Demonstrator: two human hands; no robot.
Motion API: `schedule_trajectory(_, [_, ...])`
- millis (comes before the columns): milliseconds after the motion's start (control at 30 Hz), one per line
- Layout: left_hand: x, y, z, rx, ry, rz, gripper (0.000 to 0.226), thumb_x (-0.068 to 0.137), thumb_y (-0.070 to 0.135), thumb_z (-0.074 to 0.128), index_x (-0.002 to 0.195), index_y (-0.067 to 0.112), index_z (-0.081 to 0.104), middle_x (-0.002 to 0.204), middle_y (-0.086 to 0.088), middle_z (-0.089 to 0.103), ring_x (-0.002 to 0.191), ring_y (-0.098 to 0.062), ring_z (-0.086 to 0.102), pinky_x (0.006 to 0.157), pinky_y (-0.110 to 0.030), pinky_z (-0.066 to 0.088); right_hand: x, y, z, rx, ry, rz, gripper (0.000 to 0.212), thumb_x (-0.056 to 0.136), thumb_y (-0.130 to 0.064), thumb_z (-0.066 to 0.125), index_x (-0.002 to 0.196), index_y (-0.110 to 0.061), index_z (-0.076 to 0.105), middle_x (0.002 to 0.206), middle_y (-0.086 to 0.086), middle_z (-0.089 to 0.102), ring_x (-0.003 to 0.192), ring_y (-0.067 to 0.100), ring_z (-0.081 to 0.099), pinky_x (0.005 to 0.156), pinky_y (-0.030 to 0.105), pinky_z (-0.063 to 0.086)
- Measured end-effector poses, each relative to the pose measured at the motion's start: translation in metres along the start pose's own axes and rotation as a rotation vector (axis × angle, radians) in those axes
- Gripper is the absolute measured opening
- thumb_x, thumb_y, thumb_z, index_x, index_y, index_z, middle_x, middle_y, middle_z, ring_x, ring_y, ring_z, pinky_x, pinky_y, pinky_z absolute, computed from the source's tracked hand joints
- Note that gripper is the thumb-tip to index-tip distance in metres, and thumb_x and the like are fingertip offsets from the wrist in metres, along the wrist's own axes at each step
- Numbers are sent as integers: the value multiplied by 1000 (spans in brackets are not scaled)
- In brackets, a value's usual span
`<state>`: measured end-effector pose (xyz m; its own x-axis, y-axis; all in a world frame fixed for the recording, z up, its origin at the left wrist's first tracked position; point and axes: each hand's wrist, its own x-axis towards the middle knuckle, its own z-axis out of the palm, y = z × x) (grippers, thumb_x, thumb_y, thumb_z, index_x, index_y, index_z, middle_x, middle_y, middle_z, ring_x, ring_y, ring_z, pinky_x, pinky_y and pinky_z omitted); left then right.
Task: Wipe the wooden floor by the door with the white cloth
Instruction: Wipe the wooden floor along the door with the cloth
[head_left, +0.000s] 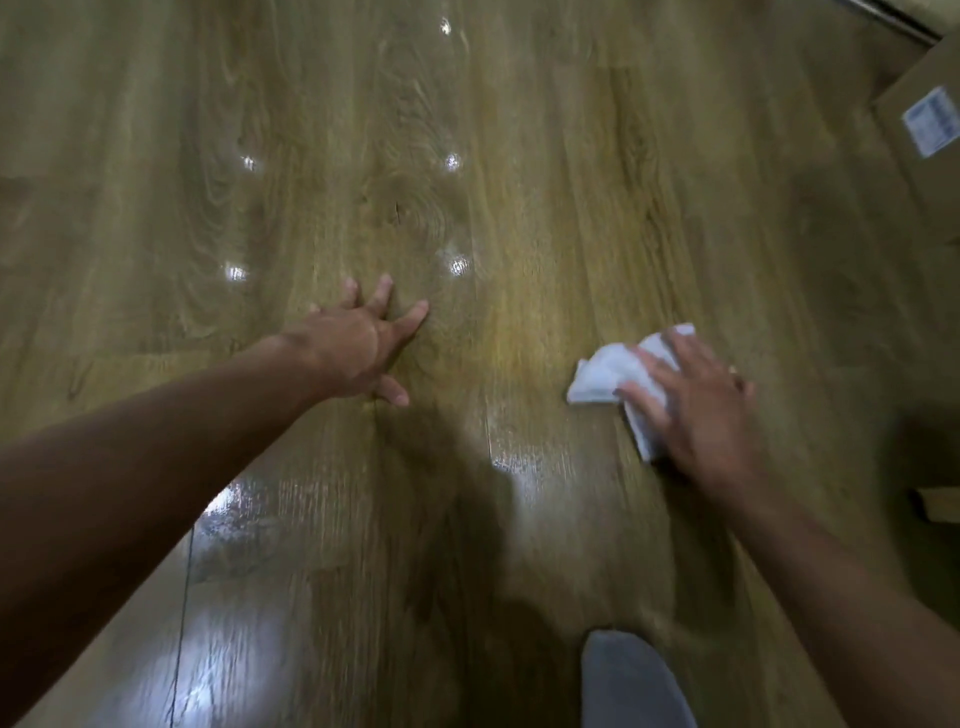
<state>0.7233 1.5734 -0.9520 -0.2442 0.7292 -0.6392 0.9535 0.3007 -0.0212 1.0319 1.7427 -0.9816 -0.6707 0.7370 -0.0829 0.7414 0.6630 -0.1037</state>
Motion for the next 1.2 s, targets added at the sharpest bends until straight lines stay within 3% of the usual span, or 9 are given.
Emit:
schedule_trajectory(133, [-1, 1, -4, 39, -35, -25, 110, 74, 67, 59, 149, 33, -15, 157, -15, -19, 143, -47, 1, 110, -57, 27, 57, -24, 12, 49, 176, 179, 53, 92, -55, 30, 124, -25, 60, 133, 6, 56, 127, 25, 46, 97, 52, 27])
schedule_trajectory(333, [8, 24, -33, 140, 7, -3, 117, 66, 80, 49, 149, 28, -16, 142, -34, 32, 129, -42, 40, 106, -46, 38, 0, -56, 24, 40, 185, -133, 38, 95, -48, 45, 127, -31, 57, 134, -1, 54, 125, 19, 46, 89, 44, 32])
schedule_trajectory(400, [9, 39, -35, 139, -25, -38, 114, 71, 75, 52, 149, 30, -18, 147, -35, 26, 136, -46, 28, 110, -48, 28, -13, -21, 17, 57, 148, -135, 41, 94, -52, 44, 127, -31, 58, 134, -1, 52, 124, 21, 47, 93, 47, 34])
schedule_trajectory(600, [10, 44, -36, 34, -30, -90, 116, 67, 72, 60, 148, 36, -16, 149, -38, 13, 138, -49, 20, 111, -48, 26, 89, 14, 0, 12, 247, 493, 40, 93, -51, 42, 124, -28, 56, 129, 12, 52, 122, 33, 42, 97, 51, 29])
schedule_trajectory(667, [11, 40, -30, 2, -1, -97, 118, 63, 76, 60, 147, 41, -15, 148, -38, 11, 137, -49, 21, 108, -48, 31, 113, -18, 6, 32, 198, 449, 37, 94, -46, 42, 125, -30, 54, 131, 11, 51, 126, 31, 40, 97, 49, 26])
schedule_trajectory(867, [13, 30, -14, -135, 45, -126, 117, 60, 78, 61, 146, 45, -13, 153, -29, -5, 141, -47, 5, 115, -51, 22, 18, -40, 20, 34, 151, -277, 41, 94, -48, 45, 132, -36, 53, 136, -5, 53, 127, 17, 47, 92, 44, 35])
schedule_trajectory(933, [15, 33, -16, -129, 22, -131, 118, 62, 76, 62, 146, 44, -15, 153, -28, -7, 141, -46, 4, 114, -51, 23, 14, -2, 12, 57, 141, -189, 43, 93, -53, 41, 129, -34, 57, 135, -7, 55, 126, 18, 48, 93, 46, 36])
schedule_trajectory(1067, [14, 36, -20, -125, -5, -135, 119, 64, 71, 65, 146, 42, -16, 152, -29, -10, 141, -47, 3, 114, -53, 23, 94, 4, 6, 134, 287, 397, 42, 94, -51, 42, 123, -27, 60, 131, 5, 54, 122, 29, 45, 96, 48, 30])
schedule_trajectory(1200, [8, 39, -19, -216, -6, -145, 122, 67, 66, 67, 149, 32, -16, 153, -27, -18, 142, -45, -11, 115, -53, 14, 146, -74, 13, 157, 193, 254, 37, 96, -45, 42, 128, -31, 54, 138, 4, 47, 129, 27, 35, 96, 46, 25])
